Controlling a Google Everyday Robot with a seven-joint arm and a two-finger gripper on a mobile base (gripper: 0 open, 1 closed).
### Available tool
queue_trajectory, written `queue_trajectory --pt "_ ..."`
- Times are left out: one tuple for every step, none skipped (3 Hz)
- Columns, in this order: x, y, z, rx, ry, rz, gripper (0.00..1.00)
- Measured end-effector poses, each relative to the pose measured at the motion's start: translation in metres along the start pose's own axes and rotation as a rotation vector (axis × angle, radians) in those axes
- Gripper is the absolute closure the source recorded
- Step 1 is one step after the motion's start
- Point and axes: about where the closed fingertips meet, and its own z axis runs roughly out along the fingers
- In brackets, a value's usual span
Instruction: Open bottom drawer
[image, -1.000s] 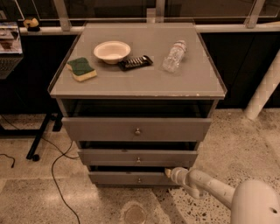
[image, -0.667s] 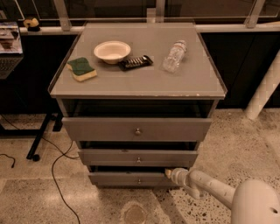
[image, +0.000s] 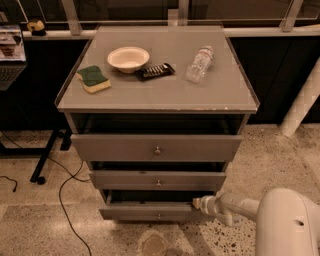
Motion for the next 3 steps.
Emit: queue_trajectory --pt "0.008 0.002 -0.011 -0.006 0.035 0.035 1.0" --pt "0.004 0.012 0.005 -0.028 0.026 0.037 1.0" --pt "0.004 0.012 0.005 -0.028 0.026 0.037 1.0"
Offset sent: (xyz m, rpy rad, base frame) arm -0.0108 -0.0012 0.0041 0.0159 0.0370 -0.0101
